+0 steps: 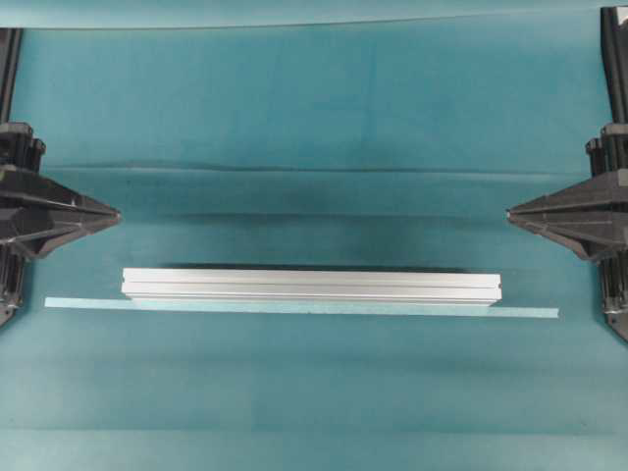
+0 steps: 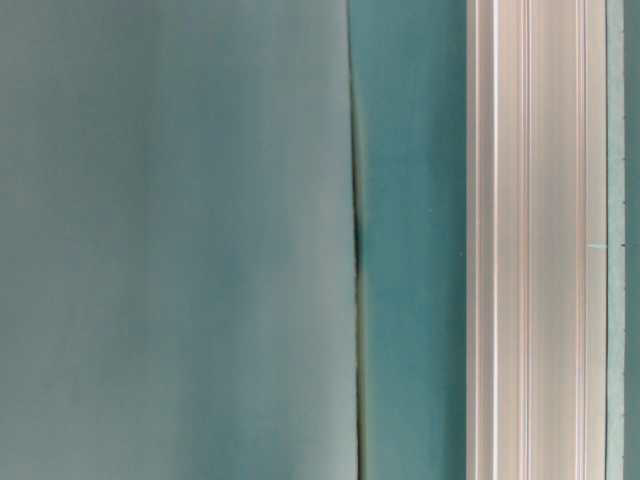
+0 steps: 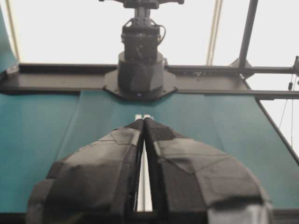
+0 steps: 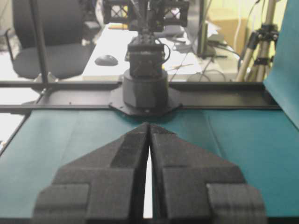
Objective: Lift the metal rail with both hands.
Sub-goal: 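Move both grippers down over the silver rail's left and right ends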
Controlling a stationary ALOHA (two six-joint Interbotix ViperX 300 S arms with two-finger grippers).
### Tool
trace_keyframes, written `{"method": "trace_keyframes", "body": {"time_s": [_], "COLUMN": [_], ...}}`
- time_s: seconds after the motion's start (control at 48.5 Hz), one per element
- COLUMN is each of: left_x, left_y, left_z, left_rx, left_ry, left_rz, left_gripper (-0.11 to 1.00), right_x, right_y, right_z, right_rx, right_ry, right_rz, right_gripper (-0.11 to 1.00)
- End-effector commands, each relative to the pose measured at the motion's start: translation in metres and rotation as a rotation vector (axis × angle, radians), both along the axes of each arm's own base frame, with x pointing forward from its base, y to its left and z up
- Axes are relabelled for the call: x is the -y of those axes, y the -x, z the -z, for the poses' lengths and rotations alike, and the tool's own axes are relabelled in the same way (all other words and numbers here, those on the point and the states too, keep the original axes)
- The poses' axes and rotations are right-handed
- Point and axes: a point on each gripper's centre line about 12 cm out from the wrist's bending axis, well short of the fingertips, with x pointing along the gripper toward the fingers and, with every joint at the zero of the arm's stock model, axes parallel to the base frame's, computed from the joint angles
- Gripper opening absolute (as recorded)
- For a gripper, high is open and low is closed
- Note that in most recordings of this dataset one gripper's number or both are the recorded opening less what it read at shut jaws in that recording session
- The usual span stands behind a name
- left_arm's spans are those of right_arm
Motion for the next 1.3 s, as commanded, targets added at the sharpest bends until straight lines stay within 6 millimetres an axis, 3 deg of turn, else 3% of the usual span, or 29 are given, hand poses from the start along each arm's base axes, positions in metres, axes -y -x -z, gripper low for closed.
{"method": "trace_keyframes", "body": {"time_s": [0.0,0.062,0.227,0.433,0.742,1.277], "left_x": [0.005,0.005,0.008,0.008,0.0,-0.004], "left_y": [-0.01,-0.015,-0.028,-0.037,-0.045,-0.097], "left_z": [0.001,0.003,0.006,0.005,0.0,0.032], "left_rx": [-0.034,-0.064,-0.13,-0.244,-0.47,-0.89], "left_ry": [0.023,0.047,0.097,0.084,0.1,0.163], "left_rz": [0.026,0.029,0.037,0.032,-0.016,-0.08], "left_gripper": [0.14,0.16,-0.01,-0.01,-0.01,-0.01], "right_x": [0.003,0.005,0.01,0.014,0.013,0.013], "right_y": [-0.005,-0.008,-0.021,-0.042,-0.074,-0.122], "right_z": [0.005,0.011,0.021,0.027,0.05,0.078], "right_rx": [-0.023,-0.064,-0.183,-0.357,-0.686,-1.166], "right_ry": [-0.011,-0.058,-0.165,-0.215,-0.314,-0.321], "right_rz": [0.015,0.025,0.051,0.076,0.104,0.14], "right_gripper": [0.11,0.13,0.02,0.02,0.02,0.02]}}
